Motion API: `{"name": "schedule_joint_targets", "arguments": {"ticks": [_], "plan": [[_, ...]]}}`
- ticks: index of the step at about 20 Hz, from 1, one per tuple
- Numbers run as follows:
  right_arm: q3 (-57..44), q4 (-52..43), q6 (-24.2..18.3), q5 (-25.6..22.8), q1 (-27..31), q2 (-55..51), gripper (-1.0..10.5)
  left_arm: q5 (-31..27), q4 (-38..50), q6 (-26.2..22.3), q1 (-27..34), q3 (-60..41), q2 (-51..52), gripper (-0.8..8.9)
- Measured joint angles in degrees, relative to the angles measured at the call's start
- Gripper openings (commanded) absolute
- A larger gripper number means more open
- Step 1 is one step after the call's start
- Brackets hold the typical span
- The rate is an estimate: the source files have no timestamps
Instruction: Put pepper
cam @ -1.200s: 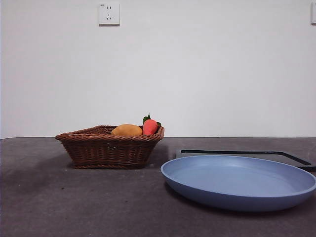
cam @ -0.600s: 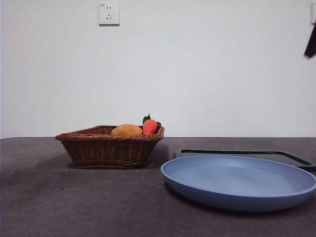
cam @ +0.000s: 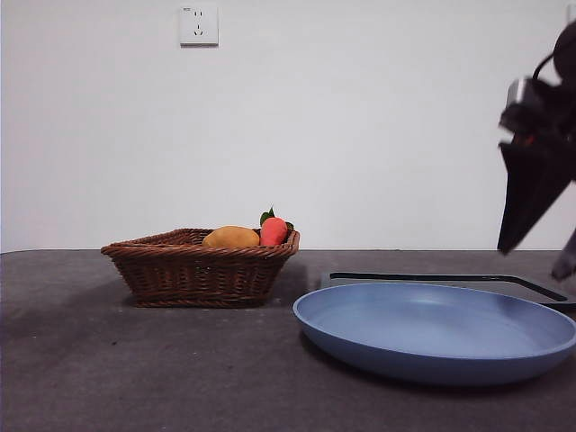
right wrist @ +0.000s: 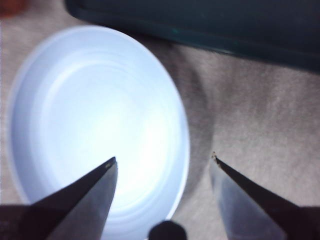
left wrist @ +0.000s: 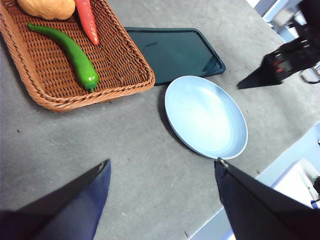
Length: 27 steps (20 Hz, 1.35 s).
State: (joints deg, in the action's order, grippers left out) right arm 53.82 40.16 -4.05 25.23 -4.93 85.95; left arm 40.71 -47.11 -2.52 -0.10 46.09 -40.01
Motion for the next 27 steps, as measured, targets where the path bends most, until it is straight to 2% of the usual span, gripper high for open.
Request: {"name": "schedule_joint_targets", "arguments": {"ticks": [5,8,12,16,21,25,27], "plan": [[0.02,-2.47,-1.16,-0.24,-0.26,6.62,3.0,-0.02,0.0,0.0,0.0,0.0,0.0,3.63],[0.02,-2.97,-1.4,-0.22,-0.33,8.57,2.0,0.0,0.0,0.0,0.0,0.0,0.0,3.63],[0.02,-3.13,-1.53,-0.15,-0.33,9.42,0.1,-0.02,0.0,0.02,0.0,0.0,0.0,3.63],[0.04,-3.39,-1.49,0.28,-0.33,9.42,0.0,-0.11,0.04,0.02,0.0,0.0,0.0,3.61],[0.04,-2.45,0.68,0.92,0.04,7.37,0.0,-2.99,2.58,1.68,-0.02,0.0,-0.04,3.61],[0.04,-0.63,2.4,1.2,0.5,-2.73,0.0,-4.42,5.07,3.74,-1.7,1.4,-3.76,3.61],[0.07,0.79,3.15,1.2,1.16,-7.89,0.0,-8.52,5.95,4.26,-4.66,3.69,-7.78,3.61]]}}
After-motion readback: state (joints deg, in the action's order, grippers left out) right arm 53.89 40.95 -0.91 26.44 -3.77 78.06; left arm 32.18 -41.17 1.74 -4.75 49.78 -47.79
